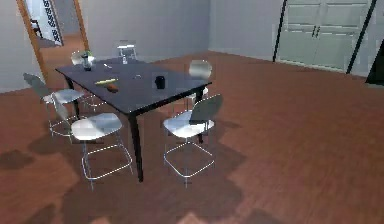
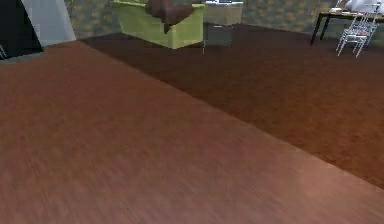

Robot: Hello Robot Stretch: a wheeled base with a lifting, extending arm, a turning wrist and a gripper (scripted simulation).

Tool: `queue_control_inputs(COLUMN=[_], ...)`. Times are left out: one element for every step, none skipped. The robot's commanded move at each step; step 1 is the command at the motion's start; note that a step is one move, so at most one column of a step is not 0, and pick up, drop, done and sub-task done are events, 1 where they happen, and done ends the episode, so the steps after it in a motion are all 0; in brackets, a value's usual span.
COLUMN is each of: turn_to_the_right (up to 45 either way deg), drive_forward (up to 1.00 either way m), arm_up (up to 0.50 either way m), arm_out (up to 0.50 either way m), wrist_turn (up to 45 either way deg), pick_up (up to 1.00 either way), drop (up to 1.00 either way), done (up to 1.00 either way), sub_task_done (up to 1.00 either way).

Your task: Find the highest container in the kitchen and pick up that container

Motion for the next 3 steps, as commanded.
queue_control_inputs(turn_to_the_right=[0.0,-45.0,-45.0], drive_forward=[0.70,0.00,0.00], arm_up=[0.00,0.00,0.00], arm_out=[0.00,0.00,0.00], wrist_turn=[0.0,0.0,0.0], pick_up=[0.00,0.00,0.00], drop=[0.00,0.00,0.00], done=[0.00,0.00,0.00], sub_task_done=[0.00,0.00,0.00])
